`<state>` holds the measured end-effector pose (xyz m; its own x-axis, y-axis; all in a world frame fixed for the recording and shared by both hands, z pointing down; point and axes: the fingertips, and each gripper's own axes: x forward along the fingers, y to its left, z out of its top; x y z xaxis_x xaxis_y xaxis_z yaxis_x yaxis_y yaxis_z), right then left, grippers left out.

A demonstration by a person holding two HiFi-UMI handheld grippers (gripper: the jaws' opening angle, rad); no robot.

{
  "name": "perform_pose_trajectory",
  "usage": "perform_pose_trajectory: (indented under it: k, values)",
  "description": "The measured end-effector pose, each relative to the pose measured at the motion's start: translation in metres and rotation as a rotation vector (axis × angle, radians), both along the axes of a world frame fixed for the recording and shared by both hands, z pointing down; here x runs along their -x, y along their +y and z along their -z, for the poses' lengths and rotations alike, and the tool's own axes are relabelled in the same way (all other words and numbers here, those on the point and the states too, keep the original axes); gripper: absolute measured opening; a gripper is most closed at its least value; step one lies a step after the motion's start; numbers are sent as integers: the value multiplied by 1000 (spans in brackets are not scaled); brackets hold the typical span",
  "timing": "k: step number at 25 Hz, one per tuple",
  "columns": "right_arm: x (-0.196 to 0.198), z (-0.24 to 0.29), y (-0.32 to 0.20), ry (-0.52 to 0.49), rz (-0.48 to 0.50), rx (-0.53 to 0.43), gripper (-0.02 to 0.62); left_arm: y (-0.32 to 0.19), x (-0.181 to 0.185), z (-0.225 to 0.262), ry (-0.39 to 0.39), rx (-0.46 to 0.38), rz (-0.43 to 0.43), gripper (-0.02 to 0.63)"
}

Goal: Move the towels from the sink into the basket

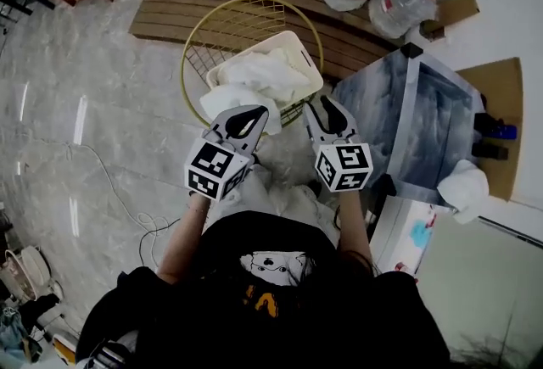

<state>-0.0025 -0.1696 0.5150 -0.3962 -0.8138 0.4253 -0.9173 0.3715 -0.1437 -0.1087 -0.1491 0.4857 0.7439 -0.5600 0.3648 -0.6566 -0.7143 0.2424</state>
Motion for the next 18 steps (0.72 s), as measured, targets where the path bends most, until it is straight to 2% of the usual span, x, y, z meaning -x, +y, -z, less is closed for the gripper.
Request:
perform_pose_trajectory:
  k: [5, 9, 18]
  values:
    - [-71, 36, 29, -10, -81, -70, 160, 12, -74, 25, 9, -49, -90, 9]
    - [-133, 49, 62, -23, -131, -87, 155, 32, -140, 38, 11, -73, -134, 9]
    - [-289, 68, 128, -17, -250, -142, 155, 83, -304, 54, 36, -119, -269, 9]
